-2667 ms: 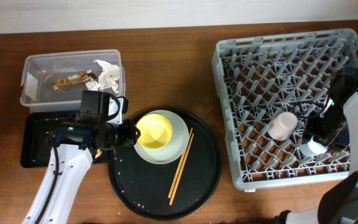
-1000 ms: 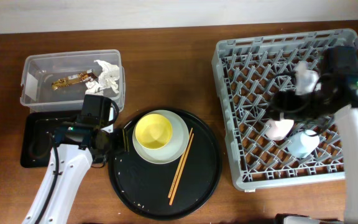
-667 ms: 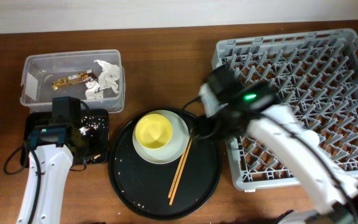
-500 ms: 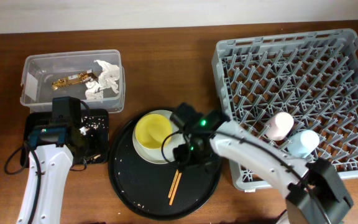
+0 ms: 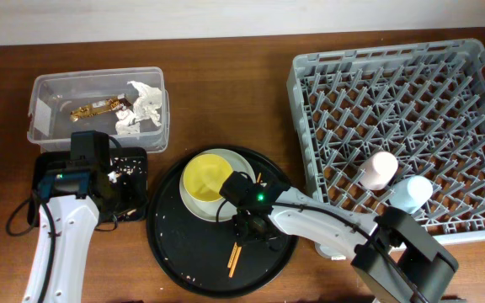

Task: Sort waste into correct bins and load items into the dishwasher rack
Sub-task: 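Move the right gripper to the wooden chopsticks and grasp them, then lay the chopsticks in the rack with the right gripper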

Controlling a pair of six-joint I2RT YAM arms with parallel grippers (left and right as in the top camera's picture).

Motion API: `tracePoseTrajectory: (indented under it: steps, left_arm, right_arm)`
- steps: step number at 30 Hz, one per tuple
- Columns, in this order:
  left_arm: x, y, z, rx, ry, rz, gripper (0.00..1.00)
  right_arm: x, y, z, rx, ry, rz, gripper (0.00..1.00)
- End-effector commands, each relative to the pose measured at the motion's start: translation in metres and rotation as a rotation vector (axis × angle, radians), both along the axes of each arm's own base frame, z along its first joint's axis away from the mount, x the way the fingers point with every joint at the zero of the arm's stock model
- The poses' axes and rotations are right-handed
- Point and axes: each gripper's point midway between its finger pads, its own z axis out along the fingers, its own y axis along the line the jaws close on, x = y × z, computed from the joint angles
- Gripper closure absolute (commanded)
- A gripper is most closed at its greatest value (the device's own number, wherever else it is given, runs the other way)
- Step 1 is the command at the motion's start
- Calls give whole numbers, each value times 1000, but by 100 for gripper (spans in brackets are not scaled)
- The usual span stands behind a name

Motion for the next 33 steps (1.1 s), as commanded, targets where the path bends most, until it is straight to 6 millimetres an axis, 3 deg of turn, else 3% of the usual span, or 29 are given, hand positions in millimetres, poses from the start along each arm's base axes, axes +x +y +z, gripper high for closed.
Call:
tracePoseTrajectory:
  steps: [1,3,5,7,12,13,20,27,30,33]
  left_arm:
    - [-1,0,3,-8,-14,14,20]
    - [-1,0,3,-8,-14,14,20]
    - [-1,0,3,-8,-14,14,20]
    - [-1,0,3,-8,-14,14,20]
    - [-1,0,3,-8,-15,14,20]
    - [-1,0,3,-8,-15,14,20]
    - [0,0,3,-8,-16,14,20]
    - [0,0,3,-8,-15,14,19]
    - [0,0,3,-8,-15,14,19]
    - [-1,0,3,-8,-15,14,19]
  right_arm:
    - [-5,-11,-12,-68,10,-4,24]
    - [-6,-36,-11,-184,-3,-82,25]
    - [-5,-45,-10,-213,7,-101,24]
    - [-7,-40,-7,-187,26,-105,24]
    - [16,-16,45,-76,-73,-81,22]
    - [17,-13,46,-63,-74,-82,19]
    - [11,-13,17,-98,-47,-65,19]
    - [13,-11,11,-80,-66,-66,19]
    - [5,-20,-4,-95,-52,-88,19]
    - [4,-21,-6,-92,-54,-88,19]
